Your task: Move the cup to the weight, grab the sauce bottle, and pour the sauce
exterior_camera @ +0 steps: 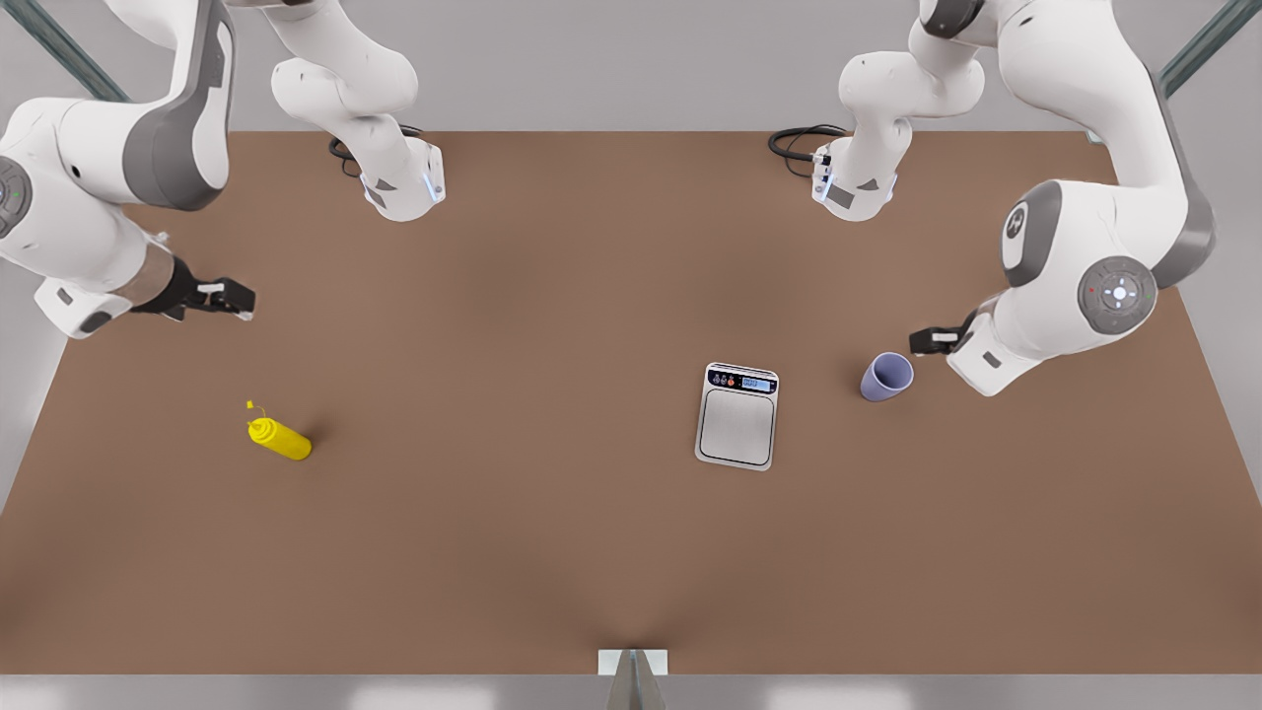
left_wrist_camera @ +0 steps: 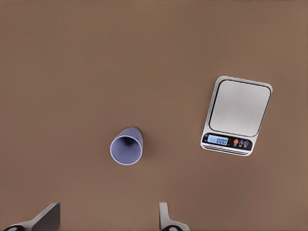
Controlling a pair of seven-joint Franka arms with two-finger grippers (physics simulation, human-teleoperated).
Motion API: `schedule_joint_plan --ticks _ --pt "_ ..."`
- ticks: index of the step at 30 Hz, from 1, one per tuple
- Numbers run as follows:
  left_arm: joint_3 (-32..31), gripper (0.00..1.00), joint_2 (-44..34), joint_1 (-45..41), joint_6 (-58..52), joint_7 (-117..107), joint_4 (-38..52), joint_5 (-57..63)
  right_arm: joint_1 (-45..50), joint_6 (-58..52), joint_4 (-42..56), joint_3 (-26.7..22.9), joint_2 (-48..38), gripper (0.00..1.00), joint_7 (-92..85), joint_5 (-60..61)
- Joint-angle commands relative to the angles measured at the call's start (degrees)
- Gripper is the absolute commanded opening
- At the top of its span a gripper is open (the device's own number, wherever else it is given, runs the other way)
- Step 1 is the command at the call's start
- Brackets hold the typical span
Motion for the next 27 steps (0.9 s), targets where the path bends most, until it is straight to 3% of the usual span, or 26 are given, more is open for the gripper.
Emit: schedule_joint_plan --ticks 1,3,5,6,9,14,20,27 --pt "0.0 1.0 0.2 0.1 2.1 -2.6 0.1 -0.1 0.0 3.8 0.0 -0.2 0.1 1.0 -2.3 0.3" --pt "0.0 1.0 0.2 -0.1 2.0 -2.5 0.1 -0.1 -0.2 3.3 0.0 -0.4 0.4 1.0 -4.8 0.2" --pt "-0.1 1.0 2.2 0.5 1.5 -2.2 -3.5 -0.1 -7.7 2.4 0.1 -0.4 5.9 1.0 -31.5 8.8" --pt "-0.4 1.0 2.0 0.0 10.2 -2.3 -12.1 0.0 -13.5 2.2 1.6 -0.5 11.0 1.0 -52.6 15.2" --pt "-0.6 1.0 2.0 1.8 20.1 -1.8 -21.4 0.7 -21.8 2.1 7.6 -0.4 21.0 1.0 -77.7 22.8" --pt "-0.1 1.0 1.9 6.0 27.9 1.4 -26.5 2.9 -26.7 2.1 14.2 -0.4 33.4 1.0 -112.4 36.6" --pt "0.8 1.0 1.8 6.8 32.0 3.4 -31.2 2.8 -27.9 5.5 20.7 -0.2 41.1 1.0 -131.5 42.5" --pt "1.7 1.0 4.5 7.2 33.2 4.6 -34.6 2.6 -32.9 9.0 15.5 -0.4 44.9 1.0 -132.0 60.3"
